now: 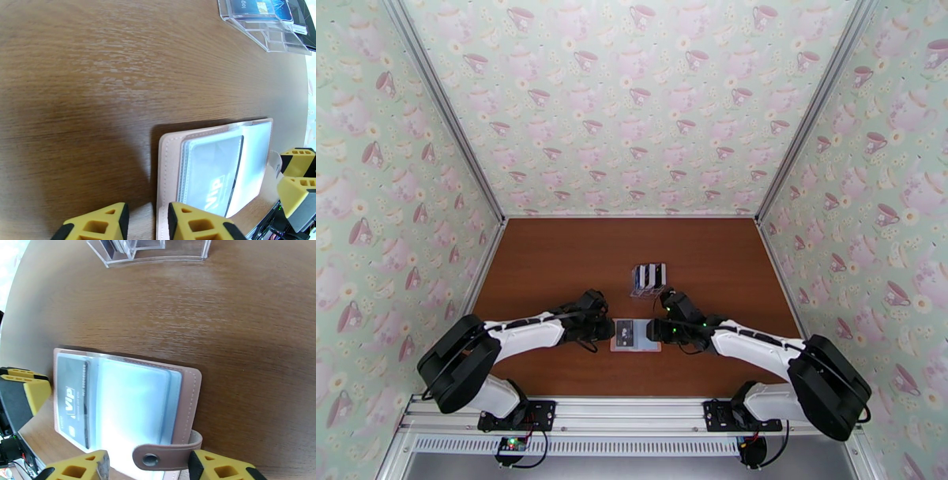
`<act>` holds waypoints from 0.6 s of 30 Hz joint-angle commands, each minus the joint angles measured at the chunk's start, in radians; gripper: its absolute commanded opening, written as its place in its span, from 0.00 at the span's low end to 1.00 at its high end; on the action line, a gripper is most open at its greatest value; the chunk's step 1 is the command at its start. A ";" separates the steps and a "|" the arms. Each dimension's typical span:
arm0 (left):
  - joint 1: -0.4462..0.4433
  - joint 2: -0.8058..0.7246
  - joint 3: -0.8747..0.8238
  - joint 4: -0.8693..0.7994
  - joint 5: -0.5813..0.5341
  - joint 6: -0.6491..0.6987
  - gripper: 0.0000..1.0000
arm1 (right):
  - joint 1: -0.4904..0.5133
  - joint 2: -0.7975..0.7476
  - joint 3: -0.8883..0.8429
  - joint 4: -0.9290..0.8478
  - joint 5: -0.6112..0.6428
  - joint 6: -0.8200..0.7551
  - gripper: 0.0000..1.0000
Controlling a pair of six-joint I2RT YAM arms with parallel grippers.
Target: Put the credit cards into the card holder
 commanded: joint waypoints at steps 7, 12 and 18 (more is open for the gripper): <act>-0.013 0.030 -0.023 0.006 0.042 -0.023 0.35 | 0.030 0.079 0.042 -0.002 0.041 -0.006 0.59; -0.021 0.038 -0.015 0.010 0.045 -0.028 0.34 | 0.031 0.104 0.055 -0.011 0.065 -0.006 0.59; -0.028 0.041 -0.012 0.009 0.043 -0.031 0.34 | 0.032 0.106 0.053 0.000 0.059 -0.009 0.59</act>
